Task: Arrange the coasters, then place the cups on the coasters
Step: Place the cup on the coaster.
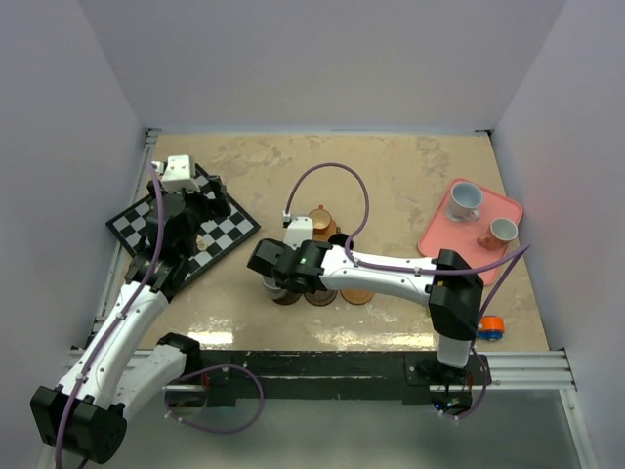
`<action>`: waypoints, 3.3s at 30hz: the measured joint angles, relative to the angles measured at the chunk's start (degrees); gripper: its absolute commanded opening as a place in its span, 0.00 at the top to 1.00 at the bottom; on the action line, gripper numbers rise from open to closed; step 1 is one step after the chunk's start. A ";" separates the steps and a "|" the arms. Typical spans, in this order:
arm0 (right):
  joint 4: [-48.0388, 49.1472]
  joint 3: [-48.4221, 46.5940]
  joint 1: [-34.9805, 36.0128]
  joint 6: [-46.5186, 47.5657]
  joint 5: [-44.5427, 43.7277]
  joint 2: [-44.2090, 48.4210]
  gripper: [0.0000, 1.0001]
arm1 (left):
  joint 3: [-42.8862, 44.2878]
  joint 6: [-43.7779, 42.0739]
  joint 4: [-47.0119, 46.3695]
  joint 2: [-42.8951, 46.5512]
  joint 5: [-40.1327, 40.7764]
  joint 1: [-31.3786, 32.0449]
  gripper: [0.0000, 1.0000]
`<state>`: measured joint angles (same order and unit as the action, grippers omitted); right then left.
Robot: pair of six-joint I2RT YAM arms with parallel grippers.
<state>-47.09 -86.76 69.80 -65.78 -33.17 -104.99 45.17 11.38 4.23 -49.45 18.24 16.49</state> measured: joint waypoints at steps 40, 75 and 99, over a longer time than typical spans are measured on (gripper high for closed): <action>2.78 3.45 -2.08 2.47 -0.20 -0.81 1.00 | -0.07 -0.44 0.17 -0.79 -0.22 0.00 0.00; 2.99 3.69 -2.12 2.45 -0.33 -0.81 0.86 | -0.07 -0.44 0.17 -0.85 -0.92 0.00 0.00; 3.02 3.19 -2.34 4.28 0.11 -1.79 0.52 | -0.07 -0.44 0.15 -1.11 -1.33 0.00 0.00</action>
<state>-44.07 -83.57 67.46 -61.49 -33.06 -106.78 45.10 10.94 4.38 -50.57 16.91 16.49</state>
